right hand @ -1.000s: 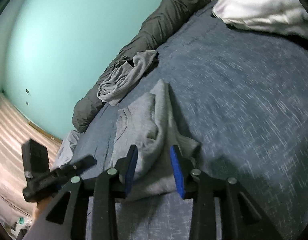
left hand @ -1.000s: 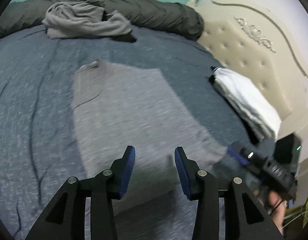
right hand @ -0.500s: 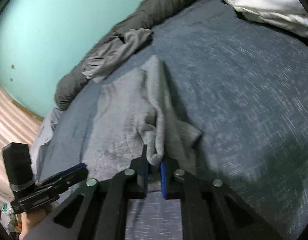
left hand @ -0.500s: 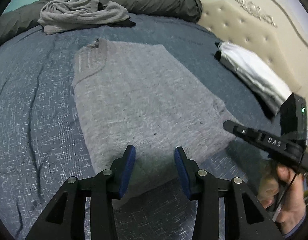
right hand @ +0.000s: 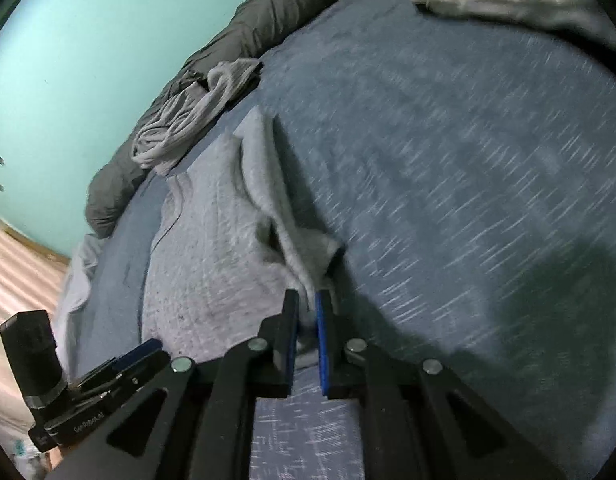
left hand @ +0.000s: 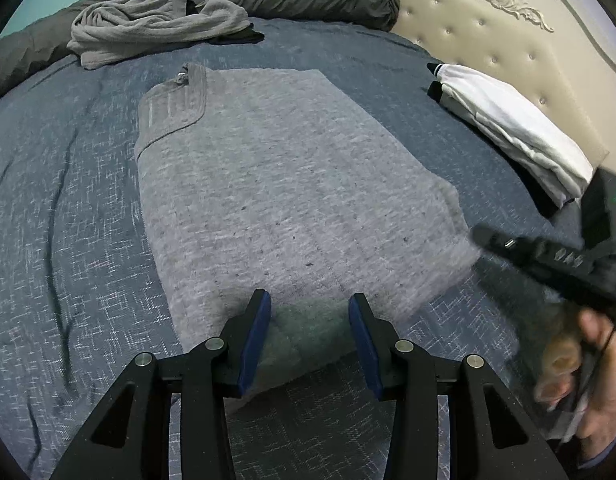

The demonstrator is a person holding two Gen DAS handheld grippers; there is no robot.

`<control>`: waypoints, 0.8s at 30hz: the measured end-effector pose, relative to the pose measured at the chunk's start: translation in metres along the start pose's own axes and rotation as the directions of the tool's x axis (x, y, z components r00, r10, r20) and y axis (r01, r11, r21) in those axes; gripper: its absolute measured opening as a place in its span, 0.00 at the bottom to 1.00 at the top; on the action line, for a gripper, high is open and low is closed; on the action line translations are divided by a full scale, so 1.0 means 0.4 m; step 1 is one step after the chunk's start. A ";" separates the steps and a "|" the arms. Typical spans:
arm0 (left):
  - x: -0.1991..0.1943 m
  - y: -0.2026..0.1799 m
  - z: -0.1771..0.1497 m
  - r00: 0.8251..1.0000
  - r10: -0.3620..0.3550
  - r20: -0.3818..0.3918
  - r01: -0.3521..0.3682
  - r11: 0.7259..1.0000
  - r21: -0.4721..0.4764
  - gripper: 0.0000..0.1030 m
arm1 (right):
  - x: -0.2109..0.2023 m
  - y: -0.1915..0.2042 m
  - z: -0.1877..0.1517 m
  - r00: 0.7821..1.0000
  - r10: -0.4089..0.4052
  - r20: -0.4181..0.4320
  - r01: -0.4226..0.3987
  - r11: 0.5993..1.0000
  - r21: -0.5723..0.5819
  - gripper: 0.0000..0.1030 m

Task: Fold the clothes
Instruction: 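Grasp the folded sweatshirt's edge with the right tool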

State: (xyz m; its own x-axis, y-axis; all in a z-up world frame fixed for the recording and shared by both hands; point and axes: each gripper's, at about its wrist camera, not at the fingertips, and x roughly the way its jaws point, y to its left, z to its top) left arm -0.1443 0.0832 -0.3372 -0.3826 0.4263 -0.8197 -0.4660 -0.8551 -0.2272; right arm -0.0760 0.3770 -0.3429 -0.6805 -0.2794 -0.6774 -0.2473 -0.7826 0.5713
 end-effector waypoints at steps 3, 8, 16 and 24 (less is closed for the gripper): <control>0.002 -0.003 0.001 1.000 0.002 0.002 -0.002 1.000 0.004 0.43 | -0.052 0.024 0.028 0.999 0.009 0.053 -0.008 1.000 -0.029 0.12; 0.003 -0.001 -0.001 1.000 -0.011 0.008 0.011 1.000 -0.007 0.43 | -0.027 0.090 0.058 0.997 0.076 0.013 -0.074 0.991 -0.115 0.12; 0.012 0.013 -0.013 0.998 -0.041 0.040 0.042 0.998 -0.042 0.43 | 0.110 0.094 0.031 0.991 -0.062 -0.120 0.030 0.967 -0.253 0.09; 0.010 0.036 -0.025 0.994 -0.084 0.075 0.091 0.991 -0.095 0.43 | 0.118 0.083 0.024 0.984 -0.117 -0.131 0.065 0.935 -0.349 0.01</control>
State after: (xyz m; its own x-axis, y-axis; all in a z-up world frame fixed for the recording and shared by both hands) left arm -0.1446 0.0697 -0.3490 -0.4008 0.5174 -0.7561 -0.4207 -0.8370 -0.3498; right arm -0.1229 0.3433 -0.3513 -0.5509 -0.2558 -0.7944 -0.0353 -0.9439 0.3284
